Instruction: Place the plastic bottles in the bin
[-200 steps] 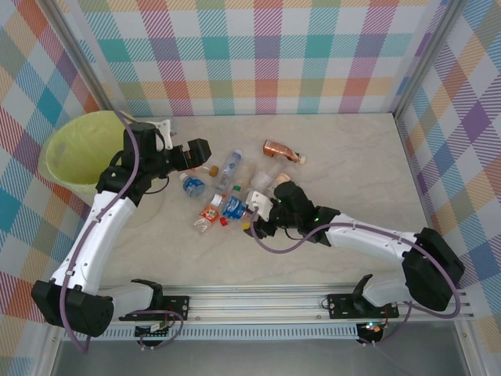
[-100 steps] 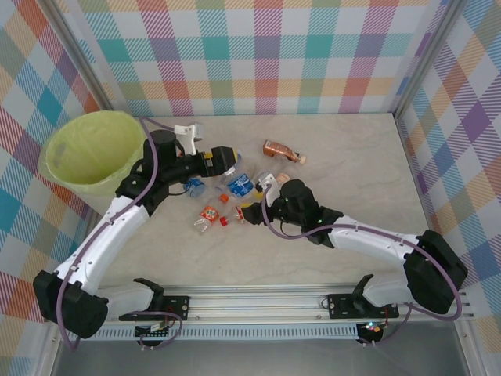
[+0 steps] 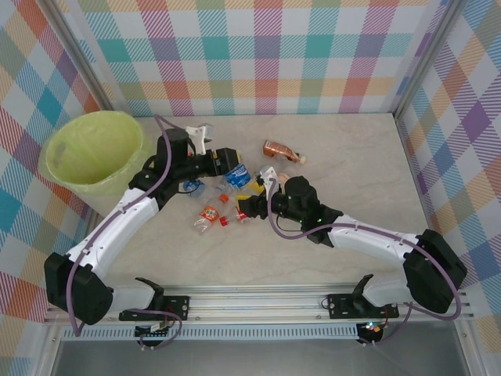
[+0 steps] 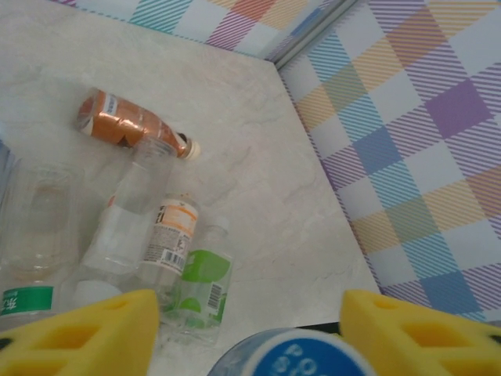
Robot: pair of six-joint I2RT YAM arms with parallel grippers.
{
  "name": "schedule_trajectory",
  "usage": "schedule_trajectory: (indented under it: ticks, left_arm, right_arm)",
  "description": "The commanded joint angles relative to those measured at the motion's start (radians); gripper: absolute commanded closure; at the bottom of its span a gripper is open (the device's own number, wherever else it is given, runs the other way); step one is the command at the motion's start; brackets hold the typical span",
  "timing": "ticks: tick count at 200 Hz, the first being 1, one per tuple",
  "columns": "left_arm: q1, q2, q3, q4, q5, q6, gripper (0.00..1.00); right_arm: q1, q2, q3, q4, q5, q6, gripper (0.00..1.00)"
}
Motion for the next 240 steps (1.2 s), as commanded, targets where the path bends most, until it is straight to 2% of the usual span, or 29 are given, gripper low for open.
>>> schedule_trajectory:
  ticks: [1,27,52,69,85,111,139,170,202,218,240]
  left_arm:
    - [-0.004,-0.013,-0.014,0.086,0.043,-0.011,0.5]
    - [-0.003,-0.016,-0.018,0.079,0.047,-0.002,0.74]
    - [-0.003,-0.017,-0.011,0.053,0.029,0.007,0.76]
    - [-0.003,-0.018,-0.008,0.045,0.016,0.013,0.86]
    - [-0.003,-0.019,-0.005,0.041,0.002,0.018,1.0]
    - [-0.003,-0.021,-0.003,0.036,-0.021,0.018,1.0]
    - [-0.003,-0.026,-0.006,0.043,-0.047,0.016,1.0]
    - [-0.002,-0.03,0.003,0.028,-0.145,-0.018,1.0]
    - [0.003,-0.045,0.049,-0.016,-0.235,-0.025,1.0]
    - [0.006,-0.062,0.071,-0.01,-0.271,-0.038,1.0]
    - [0.019,-0.083,0.118,-0.021,-0.321,-0.042,1.0]
  right_arm:
    - [0.0,0.007,0.023,0.102,-0.015,0.0,0.52]
    - [-0.001,0.021,0.027,0.11,-0.01,0.015,0.51]
    - [0.0,0.029,0.032,0.11,-0.012,0.018,0.49]
    - [0.0,0.03,0.039,0.097,-0.014,0.014,0.46]
    - [-0.001,0.028,0.047,0.078,-0.013,0.009,0.39]
    - [0.0,0.021,0.039,0.082,0.015,-0.006,0.29]
    - [0.0,0.006,0.021,0.091,0.044,-0.024,0.23]
    - [-0.001,-0.01,0.023,0.061,0.067,-0.05,0.0]
    - [-0.001,-0.039,0.067,-0.059,0.117,-0.044,0.0]
    - [-0.001,-0.055,0.085,-0.105,0.193,-0.02,0.0]
    - [-0.001,-0.093,0.005,0.026,0.328,0.038,0.01]
